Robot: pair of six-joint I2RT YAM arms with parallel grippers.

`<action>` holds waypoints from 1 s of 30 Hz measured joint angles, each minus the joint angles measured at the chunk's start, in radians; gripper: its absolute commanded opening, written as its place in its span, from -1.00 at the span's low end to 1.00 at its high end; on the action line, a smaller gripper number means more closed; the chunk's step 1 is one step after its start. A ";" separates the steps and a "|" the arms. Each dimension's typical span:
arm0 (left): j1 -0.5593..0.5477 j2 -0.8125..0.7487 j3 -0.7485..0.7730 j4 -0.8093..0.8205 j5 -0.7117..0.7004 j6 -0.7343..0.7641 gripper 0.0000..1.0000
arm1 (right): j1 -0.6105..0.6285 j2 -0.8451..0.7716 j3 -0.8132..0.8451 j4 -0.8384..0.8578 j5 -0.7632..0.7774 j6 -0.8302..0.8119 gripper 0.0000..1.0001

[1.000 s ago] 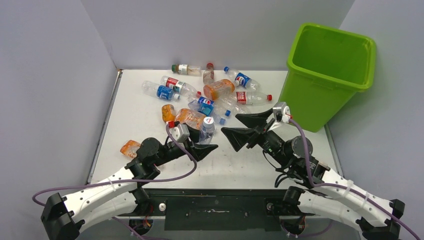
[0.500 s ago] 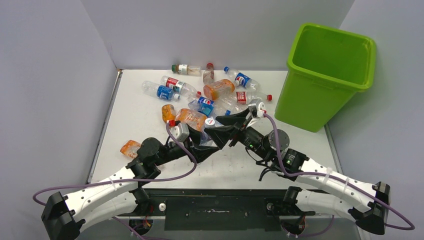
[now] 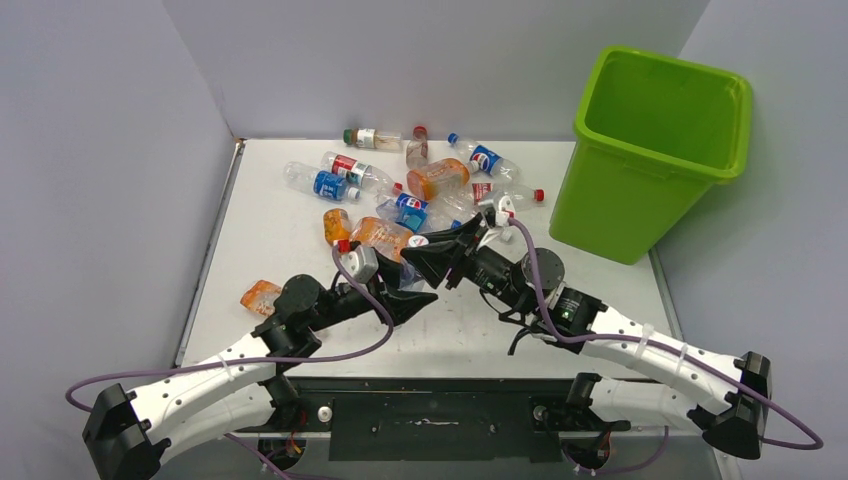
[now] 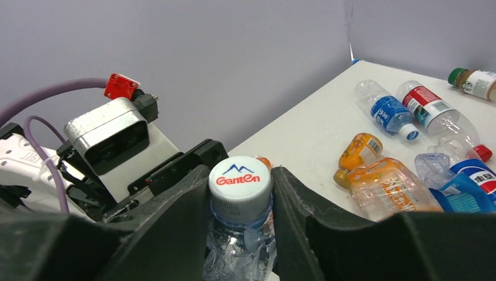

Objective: Put the plastic bottles in the bin
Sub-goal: Pick up the plastic bottle at the center of the board, then place the plastic bottle in the trash bin.

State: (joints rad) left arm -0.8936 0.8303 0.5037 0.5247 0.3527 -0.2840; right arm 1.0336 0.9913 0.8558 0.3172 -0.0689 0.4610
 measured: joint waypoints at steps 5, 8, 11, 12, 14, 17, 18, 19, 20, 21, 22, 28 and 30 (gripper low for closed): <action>0.008 -0.003 -0.004 -0.005 -0.011 -0.005 -0.36 | 0.000 0.029 0.035 -0.035 -0.005 -0.014 -0.89; 0.008 -0.005 -0.004 -0.005 -0.013 -0.005 0.31 | 0.000 0.033 0.057 -0.071 -0.007 -0.022 -0.89; 0.006 -0.008 -0.007 -0.005 -0.003 0.011 0.93 | 0.005 0.032 0.080 -0.114 -0.014 -0.035 -0.89; 0.004 -0.012 -0.009 -0.005 0.003 0.019 0.93 | 0.006 0.032 0.090 -0.139 -0.010 -0.043 -0.89; 0.002 -0.024 -0.013 -0.003 0.013 0.025 0.92 | 0.006 0.032 0.122 -0.214 0.012 -0.068 -0.89; 0.000 -0.050 -0.024 0.002 0.014 0.036 0.92 | 0.006 0.033 0.242 -0.385 0.090 -0.138 -0.89; -0.001 -0.057 -0.026 0.002 0.013 0.039 0.92 | 0.006 0.034 0.300 -0.438 0.129 -0.166 -0.89; -0.002 -0.063 -0.026 0.002 0.010 0.043 0.93 | 0.006 0.034 0.365 -0.484 0.175 -0.193 -0.89; -0.002 -0.067 -0.027 0.002 0.006 0.046 0.92 | 0.006 0.035 0.438 -0.525 0.230 -0.224 -0.89; -0.002 -0.070 -0.027 0.002 -0.001 0.053 0.92 | 0.006 0.035 0.507 -0.554 0.288 -0.251 -0.89; -0.002 -0.072 -0.027 0.002 -0.009 0.057 0.92 | 0.006 0.036 0.576 -0.571 0.355 -0.281 -0.89; -0.002 -0.074 -0.026 -0.012 -0.039 0.074 0.92 | 0.005 0.023 0.763 -0.434 0.864 -0.546 -0.89; -0.002 -0.074 -0.026 -0.016 -0.043 0.079 0.92 | 0.000 0.016 0.719 -0.230 1.003 -0.725 -0.89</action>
State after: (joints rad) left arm -0.8951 0.7567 0.4774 0.5091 0.3092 -0.2050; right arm 1.0340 1.0073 1.5753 0.0875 0.9337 -0.2638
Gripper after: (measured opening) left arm 0.960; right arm 0.374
